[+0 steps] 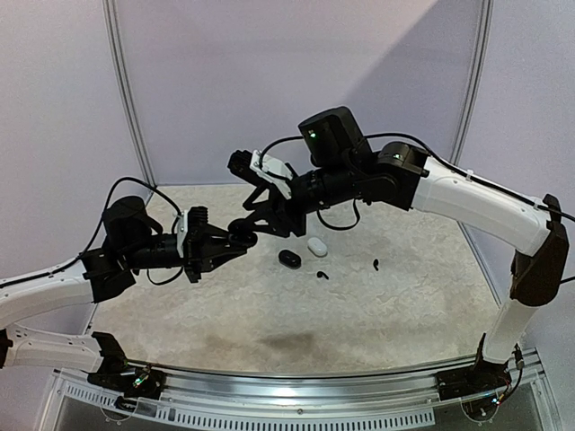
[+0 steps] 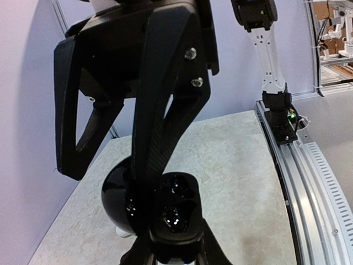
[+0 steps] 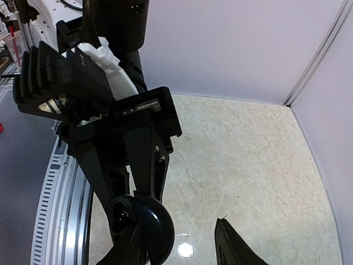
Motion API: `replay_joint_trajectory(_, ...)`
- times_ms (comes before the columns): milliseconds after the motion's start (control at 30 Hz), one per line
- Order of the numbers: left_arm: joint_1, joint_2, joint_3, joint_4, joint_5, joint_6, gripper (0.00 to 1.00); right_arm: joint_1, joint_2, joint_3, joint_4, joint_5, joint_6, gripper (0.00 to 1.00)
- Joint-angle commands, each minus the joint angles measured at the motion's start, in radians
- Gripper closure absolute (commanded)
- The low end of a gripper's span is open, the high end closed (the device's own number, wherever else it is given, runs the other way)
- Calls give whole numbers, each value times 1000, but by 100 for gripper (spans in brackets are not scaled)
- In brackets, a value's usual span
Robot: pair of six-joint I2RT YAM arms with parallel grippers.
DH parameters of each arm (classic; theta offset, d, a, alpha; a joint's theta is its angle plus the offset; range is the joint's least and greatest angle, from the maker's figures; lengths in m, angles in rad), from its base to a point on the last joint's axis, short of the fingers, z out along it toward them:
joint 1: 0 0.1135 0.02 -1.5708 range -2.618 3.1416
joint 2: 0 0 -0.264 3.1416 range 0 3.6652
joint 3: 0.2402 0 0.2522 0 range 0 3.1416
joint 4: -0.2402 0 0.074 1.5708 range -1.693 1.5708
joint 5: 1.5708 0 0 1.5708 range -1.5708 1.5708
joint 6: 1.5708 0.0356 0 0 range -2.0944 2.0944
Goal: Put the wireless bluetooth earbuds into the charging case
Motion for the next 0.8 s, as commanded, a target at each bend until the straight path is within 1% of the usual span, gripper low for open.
replay_joint_trajectory(0,-15,-14,-20,65,23,-72,100,-22,26,29,0,36,9,55)
replay_joint_trajectory(167,6,-4,-49,116,-25,-264,100,-24,53,70,-44,-21,5,52)
replay_joint_trajectory(233,12,3,-52,135,-30,-307,100,-24,69,94,-66,-37,1,51)
replay_joint_trajectory(300,18,6,-51,139,-36,-319,100,-24,81,112,-80,-45,-1,51)
replay_joint_trajectory(400,28,6,-60,136,-58,-390,100,-28,79,119,-75,-60,-2,50)
replay_joint_trajectory(567,37,6,-92,161,-84,-436,100,-48,65,130,-42,-126,33,50)
replay_joint_trajectory(667,40,3,-107,162,-98,-448,100,-68,46,125,8,-139,79,47)
replay_joint_trajectory(767,41,-6,-122,163,-120,-448,100,-113,15,100,77,-89,201,46)
